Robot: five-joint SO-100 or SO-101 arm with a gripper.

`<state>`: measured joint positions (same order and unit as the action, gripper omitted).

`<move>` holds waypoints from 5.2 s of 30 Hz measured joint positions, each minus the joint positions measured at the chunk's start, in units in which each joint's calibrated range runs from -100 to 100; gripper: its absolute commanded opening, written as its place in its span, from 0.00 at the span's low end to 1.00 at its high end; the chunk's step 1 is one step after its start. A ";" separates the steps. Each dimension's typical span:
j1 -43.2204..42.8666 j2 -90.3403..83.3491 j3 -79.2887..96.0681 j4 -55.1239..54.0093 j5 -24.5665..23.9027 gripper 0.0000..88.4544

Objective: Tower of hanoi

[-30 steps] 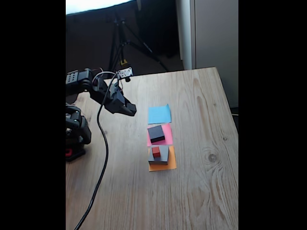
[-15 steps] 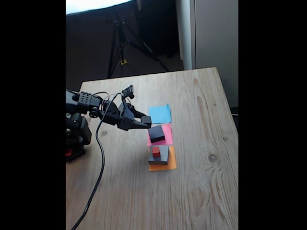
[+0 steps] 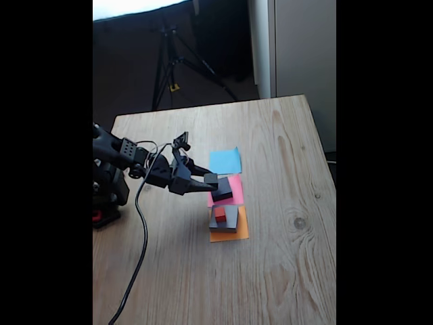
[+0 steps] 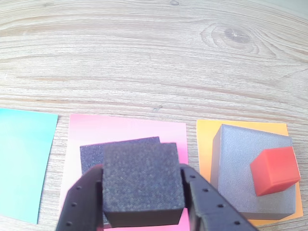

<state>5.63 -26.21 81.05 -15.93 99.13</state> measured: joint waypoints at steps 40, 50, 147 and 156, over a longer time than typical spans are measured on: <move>-2.37 20.61 -4.52 -17.13 0.00 0.09; -2.37 20.61 -4.52 -17.13 0.00 0.31; 23.44 -20.09 -28.16 56.85 0.00 0.33; 24.37 -13.34 -19.64 38.51 0.00 0.32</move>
<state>29.99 -39.55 61.41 22.58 99.13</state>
